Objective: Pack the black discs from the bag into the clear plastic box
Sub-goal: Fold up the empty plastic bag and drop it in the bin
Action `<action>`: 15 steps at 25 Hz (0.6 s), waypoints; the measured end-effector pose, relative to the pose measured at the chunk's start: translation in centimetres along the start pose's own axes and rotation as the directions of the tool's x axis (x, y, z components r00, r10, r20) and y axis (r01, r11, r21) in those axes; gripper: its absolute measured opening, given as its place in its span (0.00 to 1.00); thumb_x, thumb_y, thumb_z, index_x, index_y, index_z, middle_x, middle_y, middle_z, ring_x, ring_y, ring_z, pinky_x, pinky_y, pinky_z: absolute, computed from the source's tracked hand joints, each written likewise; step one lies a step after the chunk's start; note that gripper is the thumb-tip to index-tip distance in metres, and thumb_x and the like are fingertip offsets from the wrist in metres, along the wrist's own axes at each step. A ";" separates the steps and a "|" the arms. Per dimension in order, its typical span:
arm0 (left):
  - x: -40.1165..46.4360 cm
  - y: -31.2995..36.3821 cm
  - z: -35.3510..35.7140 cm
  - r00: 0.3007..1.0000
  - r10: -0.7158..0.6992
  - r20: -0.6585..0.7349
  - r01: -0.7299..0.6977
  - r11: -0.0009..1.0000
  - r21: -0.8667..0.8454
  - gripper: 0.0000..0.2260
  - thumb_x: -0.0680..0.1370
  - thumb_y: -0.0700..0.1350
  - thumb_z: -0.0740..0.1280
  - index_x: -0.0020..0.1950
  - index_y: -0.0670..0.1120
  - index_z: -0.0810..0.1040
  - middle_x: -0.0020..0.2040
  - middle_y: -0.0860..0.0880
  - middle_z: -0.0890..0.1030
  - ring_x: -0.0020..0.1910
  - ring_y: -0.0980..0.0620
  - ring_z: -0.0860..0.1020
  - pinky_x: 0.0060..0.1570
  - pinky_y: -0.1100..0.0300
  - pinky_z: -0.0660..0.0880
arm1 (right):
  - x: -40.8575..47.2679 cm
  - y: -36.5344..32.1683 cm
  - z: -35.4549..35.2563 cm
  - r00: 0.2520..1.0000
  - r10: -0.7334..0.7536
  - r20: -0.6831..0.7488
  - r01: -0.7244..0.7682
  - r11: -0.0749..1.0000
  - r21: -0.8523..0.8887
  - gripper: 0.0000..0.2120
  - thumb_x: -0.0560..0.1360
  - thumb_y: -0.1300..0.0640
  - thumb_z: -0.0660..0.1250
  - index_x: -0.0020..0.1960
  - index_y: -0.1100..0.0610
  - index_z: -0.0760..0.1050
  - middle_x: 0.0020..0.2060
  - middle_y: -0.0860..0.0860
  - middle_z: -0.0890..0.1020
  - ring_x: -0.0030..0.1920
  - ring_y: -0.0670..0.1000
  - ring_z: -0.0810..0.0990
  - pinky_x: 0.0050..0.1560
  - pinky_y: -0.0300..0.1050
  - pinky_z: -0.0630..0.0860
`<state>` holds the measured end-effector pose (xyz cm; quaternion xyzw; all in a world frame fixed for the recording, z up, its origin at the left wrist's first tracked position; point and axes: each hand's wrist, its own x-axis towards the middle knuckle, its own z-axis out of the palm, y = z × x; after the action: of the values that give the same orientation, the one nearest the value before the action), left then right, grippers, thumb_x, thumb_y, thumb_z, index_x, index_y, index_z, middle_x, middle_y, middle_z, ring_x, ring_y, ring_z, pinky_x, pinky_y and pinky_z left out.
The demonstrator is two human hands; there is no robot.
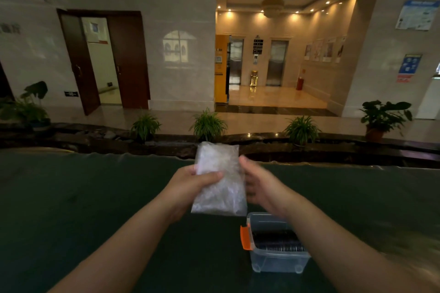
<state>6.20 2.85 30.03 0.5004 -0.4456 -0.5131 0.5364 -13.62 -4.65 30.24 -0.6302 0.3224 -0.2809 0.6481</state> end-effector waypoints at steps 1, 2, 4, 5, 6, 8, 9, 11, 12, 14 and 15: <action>0.2 -0.2 0.2 1.000 -0.003 -0.010 0.002 0.999 -0.035 0.18 0.72 0.43 0.77 0.60 0.40 0.81 0.54 0.38 0.86 0.53 0.39 0.85 0.53 0.43 0.82 | -0.1 0.7 0.3 0.998 0.011 0.069 -0.011 1.000 -0.005 0.29 0.73 0.35 0.70 0.67 0.51 0.78 0.60 0.55 0.84 0.61 0.57 0.82 0.67 0.60 0.73; 0.2 -0.2 0.3 1.000 -0.008 -0.008 0.008 0.999 -0.044 0.18 0.73 0.43 0.77 0.60 0.39 0.81 0.55 0.37 0.85 0.54 0.38 0.84 0.55 0.42 0.81 | 0.0 1.1 0.5 0.995 0.015 0.100 -0.015 1.000 -0.005 0.27 0.73 0.38 0.72 0.66 0.53 0.79 0.59 0.56 0.85 0.61 0.57 0.83 0.66 0.60 0.75; 0.2 -0.1 0.1 1.000 -0.019 0.018 0.019 0.999 -0.037 0.16 0.73 0.42 0.76 0.59 0.38 0.81 0.55 0.36 0.85 0.55 0.38 0.84 0.54 0.44 0.82 | 0.5 1.3 0.4 0.998 0.012 0.056 -0.014 0.999 0.040 0.20 0.75 0.47 0.74 0.62 0.58 0.82 0.57 0.58 0.85 0.59 0.58 0.84 0.66 0.61 0.76; 0.1 0.1 -0.1 0.999 -0.025 0.039 0.026 0.999 -0.034 0.16 0.73 0.43 0.76 0.58 0.38 0.82 0.55 0.37 0.85 0.55 0.38 0.84 0.52 0.46 0.82 | 0.7 1.3 0.1 1.000 0.015 0.021 -0.017 0.997 0.072 0.17 0.76 0.51 0.73 0.60 0.59 0.83 0.56 0.59 0.85 0.59 0.60 0.84 0.65 0.61 0.76; 0.1 0.4 -0.4 0.998 -0.029 0.059 0.030 0.999 -0.025 0.15 0.74 0.43 0.75 0.58 0.39 0.82 0.55 0.37 0.85 0.55 0.39 0.84 0.50 0.47 0.83 | 0.8 1.3 -0.2 1.000 0.018 -0.008 -0.017 0.996 0.093 0.14 0.77 0.53 0.72 0.58 0.60 0.83 0.56 0.61 0.85 0.58 0.61 0.84 0.64 0.60 0.77; -0.1 0.9 -1.2 0.996 -0.017 0.090 0.018 1.000 -0.006 0.15 0.74 0.43 0.74 0.60 0.42 0.82 0.57 0.39 0.85 0.56 0.40 0.84 0.51 0.47 0.82 | 0.9 1.2 -0.7 0.999 0.012 -0.035 -0.007 0.991 0.131 0.11 0.78 0.56 0.70 0.56 0.61 0.84 0.56 0.62 0.85 0.57 0.61 0.84 0.58 0.57 0.80; -0.1 1.1 -1.6 0.995 -0.003 0.099 0.004 1.000 -0.010 0.16 0.74 0.42 0.73 0.61 0.43 0.81 0.57 0.40 0.85 0.57 0.40 0.83 0.51 0.46 0.82 | 0.8 1.1 -0.8 1.000 0.001 -0.022 0.003 0.988 0.154 0.10 0.78 0.58 0.69 0.57 0.60 0.84 0.56 0.62 0.85 0.56 0.61 0.85 0.54 0.55 0.81; -0.3 1.4 -2.4 0.994 0.036 0.107 -0.032 0.999 -0.043 0.15 0.74 0.40 0.72 0.60 0.44 0.80 0.57 0.40 0.85 0.57 0.39 0.83 0.49 0.47 0.83 | 0.8 1.0 -0.8 0.999 -0.036 0.033 0.030 0.983 0.183 0.13 0.80 0.60 0.66 0.62 0.56 0.81 0.59 0.59 0.84 0.56 0.60 0.84 0.46 0.50 0.82; -0.4 1.5 -2.7 0.993 0.052 0.108 -0.047 0.998 -0.052 0.12 0.74 0.40 0.71 0.58 0.44 0.80 0.56 0.40 0.85 0.56 0.38 0.83 0.48 0.48 0.83 | 0.8 0.9 -0.9 0.998 -0.047 0.052 0.036 0.981 0.189 0.14 0.81 0.61 0.64 0.64 0.53 0.80 0.59 0.58 0.84 0.57 0.60 0.84 0.44 0.49 0.82; -0.7 1.5 -2.9 0.992 0.073 0.098 -0.069 0.997 -0.045 0.05 0.75 0.41 0.69 0.51 0.44 0.81 0.54 0.40 0.85 0.55 0.38 0.84 0.46 0.50 0.83 | 0.8 0.8 -0.8 0.997 -0.052 0.061 0.038 0.978 0.207 0.14 0.81 0.61 0.62 0.64 0.53 0.80 0.59 0.58 0.84 0.56 0.60 0.85 0.44 0.49 0.82; -0.8 1.5 -3.0 0.992 0.083 0.094 -0.079 0.996 -0.044 0.04 0.77 0.40 0.67 0.48 0.44 0.82 0.53 0.40 0.85 0.53 0.38 0.84 0.46 0.50 0.83 | 0.8 0.7 -0.5 0.997 -0.054 0.059 0.040 0.974 0.221 0.14 0.81 0.61 0.62 0.63 0.55 0.81 0.59 0.59 0.84 0.57 0.60 0.84 0.45 0.50 0.82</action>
<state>9.28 3.80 31.29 0.4460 -0.4804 -0.5230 0.5447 -13.52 -5.59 29.51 -0.5710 0.2533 -0.3095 0.7170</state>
